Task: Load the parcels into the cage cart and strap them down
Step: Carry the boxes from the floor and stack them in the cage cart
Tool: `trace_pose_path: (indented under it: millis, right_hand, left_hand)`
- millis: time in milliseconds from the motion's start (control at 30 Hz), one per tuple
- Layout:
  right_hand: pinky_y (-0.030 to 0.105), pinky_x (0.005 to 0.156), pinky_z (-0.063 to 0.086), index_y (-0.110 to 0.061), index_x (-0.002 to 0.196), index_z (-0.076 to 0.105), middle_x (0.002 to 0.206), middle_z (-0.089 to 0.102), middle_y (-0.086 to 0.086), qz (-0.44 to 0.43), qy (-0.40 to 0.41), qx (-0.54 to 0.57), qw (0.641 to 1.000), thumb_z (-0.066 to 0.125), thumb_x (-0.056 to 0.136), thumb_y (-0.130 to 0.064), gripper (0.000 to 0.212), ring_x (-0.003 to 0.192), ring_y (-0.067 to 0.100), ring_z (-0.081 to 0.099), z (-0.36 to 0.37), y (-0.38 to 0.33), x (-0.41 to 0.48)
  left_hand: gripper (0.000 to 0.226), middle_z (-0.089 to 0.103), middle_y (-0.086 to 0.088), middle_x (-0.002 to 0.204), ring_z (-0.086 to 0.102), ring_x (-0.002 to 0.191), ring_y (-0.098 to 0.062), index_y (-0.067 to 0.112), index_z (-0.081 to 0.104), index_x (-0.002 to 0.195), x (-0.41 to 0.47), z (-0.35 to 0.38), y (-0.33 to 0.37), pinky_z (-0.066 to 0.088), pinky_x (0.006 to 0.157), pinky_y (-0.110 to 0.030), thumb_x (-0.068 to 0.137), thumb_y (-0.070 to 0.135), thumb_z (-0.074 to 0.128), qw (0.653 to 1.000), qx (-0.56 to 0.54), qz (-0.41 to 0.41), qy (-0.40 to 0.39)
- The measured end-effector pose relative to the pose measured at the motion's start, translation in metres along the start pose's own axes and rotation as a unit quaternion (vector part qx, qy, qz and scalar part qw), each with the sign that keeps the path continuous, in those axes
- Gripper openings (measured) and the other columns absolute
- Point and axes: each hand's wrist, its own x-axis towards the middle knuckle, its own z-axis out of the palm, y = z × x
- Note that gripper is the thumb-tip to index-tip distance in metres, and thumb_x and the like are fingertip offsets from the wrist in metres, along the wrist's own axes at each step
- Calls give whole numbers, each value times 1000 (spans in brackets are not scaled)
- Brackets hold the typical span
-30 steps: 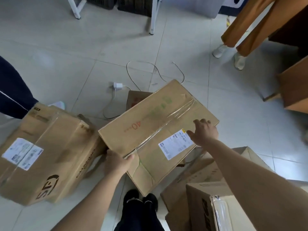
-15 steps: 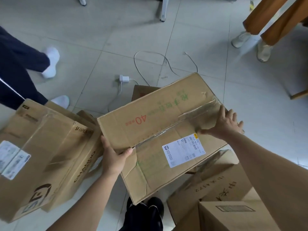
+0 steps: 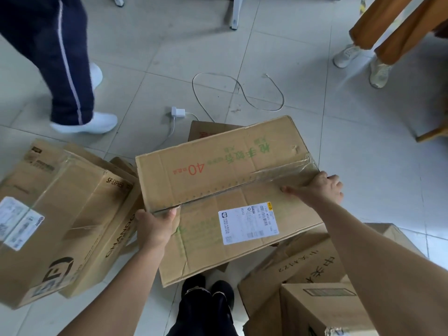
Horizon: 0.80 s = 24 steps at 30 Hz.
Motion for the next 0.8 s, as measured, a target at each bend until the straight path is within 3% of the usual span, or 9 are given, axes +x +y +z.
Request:
trace_pose_path:
  millis: [267, 433, 567, 700, 800]
  right_hand:
    - [41, 105, 35, -3, 129, 44, 133, 43, 18, 18, 19, 90, 996, 76, 66, -64, 94, 128, 35, 37, -41, 19, -33]
    - [44, 105, 36, -7, 131, 46, 133, 44, 18, 6, 43, 174, 984, 75, 72, -56, 83, 128, 36, 37, -90, 24, -70]
    - [44, 103, 38, -12, 137, 42, 132, 50, 17, -25, 71, 243, 967, 72, 76, -54, 80, 126, 37, 43, -130, 24, -108]
    - [43, 99, 41, -11, 138, 41, 133, 53, 16, -67, 111, 274, 953, 69, 80, -53, 77, 124, 35, 49, -164, 22, -156]
    - [43, 99, 42, -11, 137, 43, 133, 54, 14, -94, 148, 300, 938, 69, 80, -52, 75, 123, 34, 50, -190, 18, -197]
  left_hand:
    - [47, 57, -4, 121, 55, 111, -29, 13, 47, 126, -24, -40, 35, 41, 87, -36, 88, 31, 68, 999, -20, 39, -19]
    - [61, 47, -3, 143, 46, 128, -30, 17, 36, 143, -42, -84, 65, 38, 102, -43, 91, 34, 64, 997, -34, 70, -20]
    - [69, 40, -5, 147, 42, 131, -30, 16, 26, 145, -62, -131, 91, 34, 108, -47, 90, 35, 64, 993, -77, 85, -19]
    - [46, 51, -1, 118, 51, 107, -21, 10, 42, 127, -88, -186, 111, 39, 90, -35, 91, 26, 65, 983, -118, 138, 8]
    - [37, 57, -3, 117, 56, 109, -25, 12, 47, 123, -107, -231, 118, 42, 86, -36, 91, 20, 64, 972, -144, 188, -5]
